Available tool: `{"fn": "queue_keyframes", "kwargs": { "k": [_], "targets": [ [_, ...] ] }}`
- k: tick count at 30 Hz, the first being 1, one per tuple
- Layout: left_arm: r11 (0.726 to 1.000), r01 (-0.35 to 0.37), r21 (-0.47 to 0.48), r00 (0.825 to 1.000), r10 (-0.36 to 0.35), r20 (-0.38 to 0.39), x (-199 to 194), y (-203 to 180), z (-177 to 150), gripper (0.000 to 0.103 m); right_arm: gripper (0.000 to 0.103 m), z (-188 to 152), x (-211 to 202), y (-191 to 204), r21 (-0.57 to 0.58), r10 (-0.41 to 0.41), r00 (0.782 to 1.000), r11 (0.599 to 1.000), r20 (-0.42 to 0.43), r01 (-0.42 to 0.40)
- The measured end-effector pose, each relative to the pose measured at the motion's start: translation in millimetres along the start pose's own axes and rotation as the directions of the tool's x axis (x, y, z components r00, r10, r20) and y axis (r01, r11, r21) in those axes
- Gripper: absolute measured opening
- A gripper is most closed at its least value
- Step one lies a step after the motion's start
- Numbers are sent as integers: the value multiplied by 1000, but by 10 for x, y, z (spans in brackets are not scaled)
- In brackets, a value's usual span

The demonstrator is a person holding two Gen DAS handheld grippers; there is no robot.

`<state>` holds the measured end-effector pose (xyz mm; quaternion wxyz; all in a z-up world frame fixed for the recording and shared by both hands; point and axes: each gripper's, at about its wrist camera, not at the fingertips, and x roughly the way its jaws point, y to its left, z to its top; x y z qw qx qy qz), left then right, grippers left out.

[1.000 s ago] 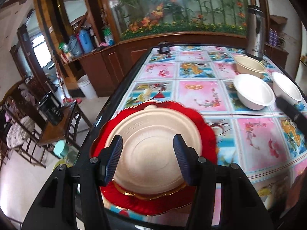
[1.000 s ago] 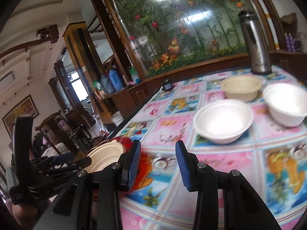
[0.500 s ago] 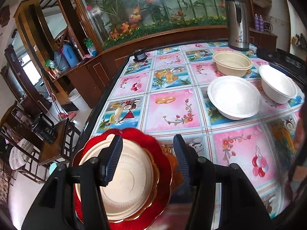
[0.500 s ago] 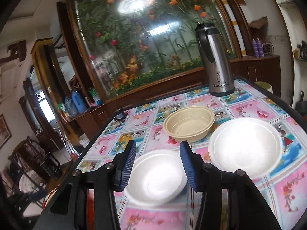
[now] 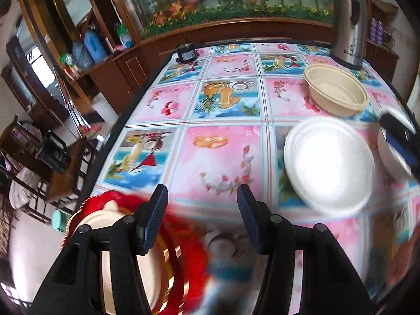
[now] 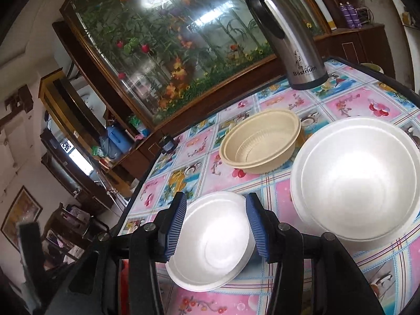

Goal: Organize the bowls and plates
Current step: 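Move the right tool to a white foam plate and grasp its rim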

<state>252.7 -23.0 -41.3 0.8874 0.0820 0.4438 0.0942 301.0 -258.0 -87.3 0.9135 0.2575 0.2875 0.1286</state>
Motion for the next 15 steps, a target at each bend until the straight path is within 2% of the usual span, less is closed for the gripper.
{"fn": "queue_keyframes", "kwargs": {
  "k": [5, 10, 15],
  "targets": [
    [997, 17, -71, 997, -22, -74, 296, -65, 162, 54, 50, -1, 76, -81, 53, -6, 997, 999, -72, 10],
    [981, 65, -181, 983, -94, -159, 553, -29, 263, 54, 50, -49, 214, -133, 78, -24, 988, 996, -151, 36],
    [977, 108, -186, 975, -141, -174, 575, -204, 237, 54, 50, -88, 280, -153, 82, -42, 984, 995, -174, 56]
  ]
}}
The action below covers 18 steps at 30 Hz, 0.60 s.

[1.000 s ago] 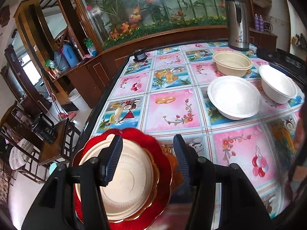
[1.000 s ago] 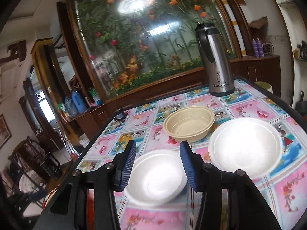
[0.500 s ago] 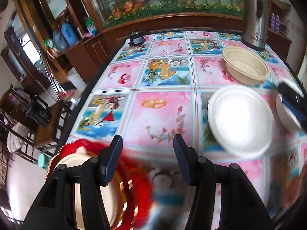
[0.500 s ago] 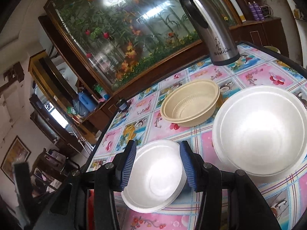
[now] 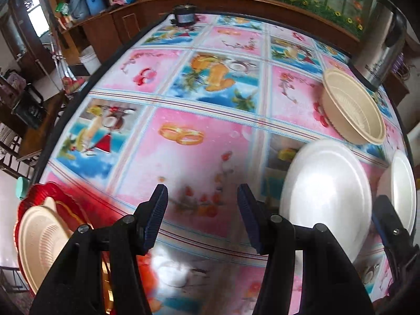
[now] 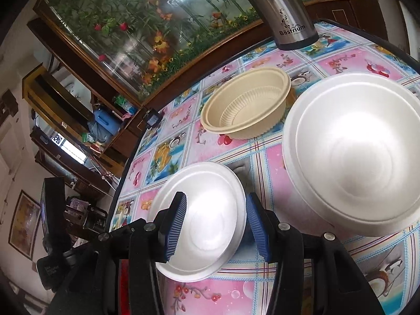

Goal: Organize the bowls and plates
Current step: 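Move the right tool to a white foam plate and grasp its rim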

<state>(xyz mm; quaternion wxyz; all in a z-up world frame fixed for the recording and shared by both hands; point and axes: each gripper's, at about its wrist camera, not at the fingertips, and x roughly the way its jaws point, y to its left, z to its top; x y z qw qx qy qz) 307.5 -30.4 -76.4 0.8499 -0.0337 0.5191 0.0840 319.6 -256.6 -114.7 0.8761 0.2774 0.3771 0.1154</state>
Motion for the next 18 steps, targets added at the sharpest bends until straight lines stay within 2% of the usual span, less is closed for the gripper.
{"fn": "queue_keyframes", "kwargs": {
  "k": [4, 6, 8, 11, 16, 18],
  "targets": [
    [1000, -4, 6, 1000, 4, 16, -17, -85, -25, 53, 51, -20, 26, 9, -11, -37, 999, 999, 3, 37],
    [999, 37, -20, 999, -37, 7, -32, -36, -23, 53, 51, -22, 4, 0, -5, -38, 999, 999, 13, 38],
    [998, 54, -33, 998, -53, 21, -80, 12, -23, 54, 51, -2, -78, -20, 12, -7, 999, 1000, 46, 6],
    [998, 51, -45, 998, -49, 37, -147, 82, -23, 53, 51, 18, -212, 3, 0, -4, 994, 1000, 112, 4],
    [995, 78, -54, 997, -78, 4, -71, 71, -19, 55, 51, 42, -141, -27, 22, -10, 998, 1000, 60, 8],
    [994, 91, -58, 996, -92, -7, -36, 43, -24, 55, 51, 53, -146, -67, 41, -37, 997, 999, 65, 35]
  ]
}}
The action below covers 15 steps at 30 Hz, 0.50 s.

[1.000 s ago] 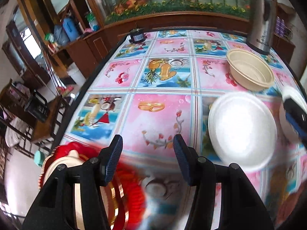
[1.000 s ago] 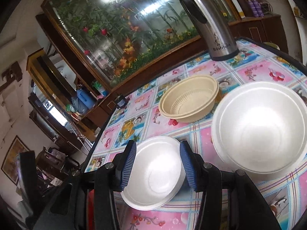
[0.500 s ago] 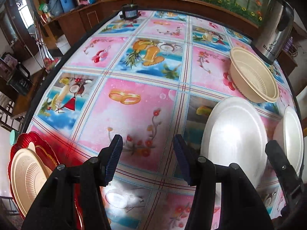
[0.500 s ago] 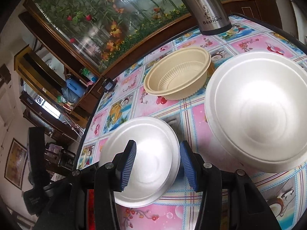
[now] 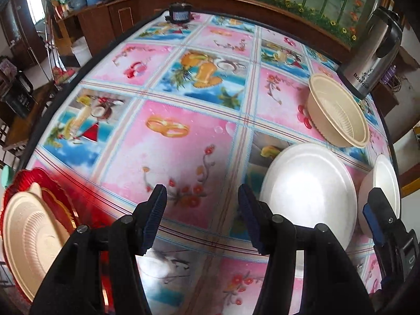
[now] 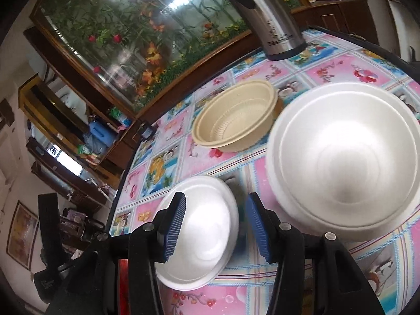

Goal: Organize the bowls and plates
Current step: 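Move the right tool to a white foam plate and grasp its rim, then lift the white foam plate off the table with the right tool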

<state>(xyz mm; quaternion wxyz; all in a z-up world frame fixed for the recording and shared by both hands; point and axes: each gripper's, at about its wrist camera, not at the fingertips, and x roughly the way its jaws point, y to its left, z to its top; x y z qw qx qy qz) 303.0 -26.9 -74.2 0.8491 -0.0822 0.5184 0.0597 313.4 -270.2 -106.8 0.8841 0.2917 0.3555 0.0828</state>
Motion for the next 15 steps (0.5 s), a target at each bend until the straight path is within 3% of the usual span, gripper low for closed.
{"fn": "queue_keyframes", "kwargs": {
  "k": [3, 10, 15],
  "targets": [
    [1000, 14, 12, 1000, -13, -11, 47, -89, -21, 55, 51, 7, 27, -17, -4, -21, 1000, 1000, -13, 21],
    [999, 27, 26, 999, -27, -34, 107, -143, -71, 55, 51, -49, 281, -146, 53, -19, 986, 998, -163, 28],
    [998, 60, 7, 996, -60, -59, 136, -105, -95, 55, 33, -99, 365, -165, 86, 24, 976, 996, -216, -6]
  ]
}}
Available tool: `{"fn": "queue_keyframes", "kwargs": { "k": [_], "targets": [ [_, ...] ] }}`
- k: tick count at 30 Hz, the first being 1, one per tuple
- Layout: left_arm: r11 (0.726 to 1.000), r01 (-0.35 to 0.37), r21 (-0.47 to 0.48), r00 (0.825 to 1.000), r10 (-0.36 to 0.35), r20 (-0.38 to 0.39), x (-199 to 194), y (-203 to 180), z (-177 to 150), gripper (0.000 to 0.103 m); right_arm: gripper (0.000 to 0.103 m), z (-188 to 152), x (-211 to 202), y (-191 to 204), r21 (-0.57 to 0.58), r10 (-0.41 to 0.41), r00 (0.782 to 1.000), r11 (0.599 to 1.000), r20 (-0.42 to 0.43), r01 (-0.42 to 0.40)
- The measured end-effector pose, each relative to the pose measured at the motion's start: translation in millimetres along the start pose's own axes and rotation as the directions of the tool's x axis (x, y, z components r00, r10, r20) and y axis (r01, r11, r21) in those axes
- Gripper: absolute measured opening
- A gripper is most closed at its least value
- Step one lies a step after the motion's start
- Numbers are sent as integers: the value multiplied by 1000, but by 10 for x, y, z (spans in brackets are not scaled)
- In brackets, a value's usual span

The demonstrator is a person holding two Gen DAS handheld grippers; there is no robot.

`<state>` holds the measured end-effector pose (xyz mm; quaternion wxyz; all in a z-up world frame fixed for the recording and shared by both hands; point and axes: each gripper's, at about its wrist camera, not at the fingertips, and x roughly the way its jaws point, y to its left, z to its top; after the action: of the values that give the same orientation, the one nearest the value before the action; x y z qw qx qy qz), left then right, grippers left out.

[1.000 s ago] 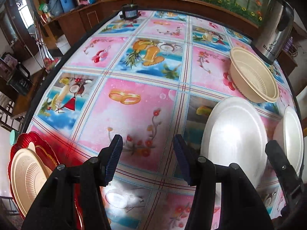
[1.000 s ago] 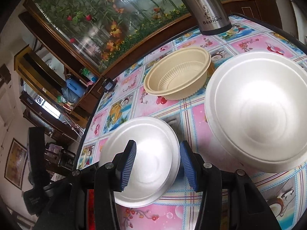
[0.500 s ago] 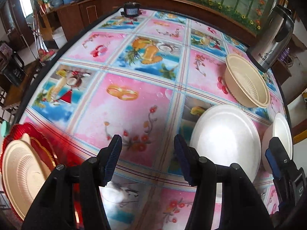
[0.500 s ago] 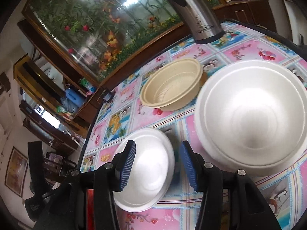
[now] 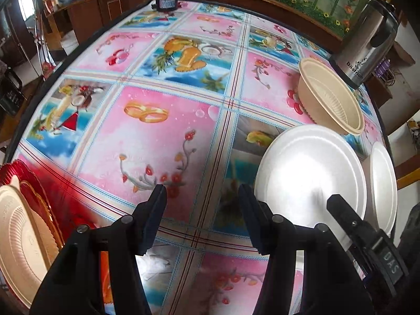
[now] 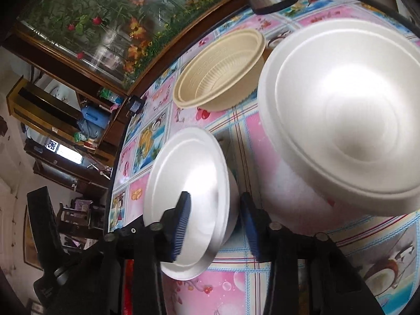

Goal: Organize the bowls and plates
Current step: 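Lift the white foam plate off the table with the right tool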

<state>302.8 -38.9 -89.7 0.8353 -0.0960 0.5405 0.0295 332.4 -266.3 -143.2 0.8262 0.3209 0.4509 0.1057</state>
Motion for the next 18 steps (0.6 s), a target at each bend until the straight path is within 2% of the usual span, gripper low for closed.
{"fn": "queue_keyframes", "kwargs": {
  "k": [2, 6, 12, 18],
  "targets": [
    [1000, 13, -10, 1000, -13, -15, 22, 8, -1, 55, 28, -4, 9, -1, 4, -3, 1000, 1000, -1, 3],
    [998, 52, -39, 998, -53, -22, -30, 61, 15, 55, 24, 0, -13, -4, 13, 3, 1000, 1000, 16, -4],
    [988, 124, -95, 992, -123, 15, -285, 216, 87, 55, 21, -20, 92, -34, 45, 49, 998, 998, -43, -47],
    [985, 157, -75, 986, -152, 64, -487, 156, 128, 55, 17, -42, 75, 28, 11, 31, 999, 999, -32, -31]
  ]
}}
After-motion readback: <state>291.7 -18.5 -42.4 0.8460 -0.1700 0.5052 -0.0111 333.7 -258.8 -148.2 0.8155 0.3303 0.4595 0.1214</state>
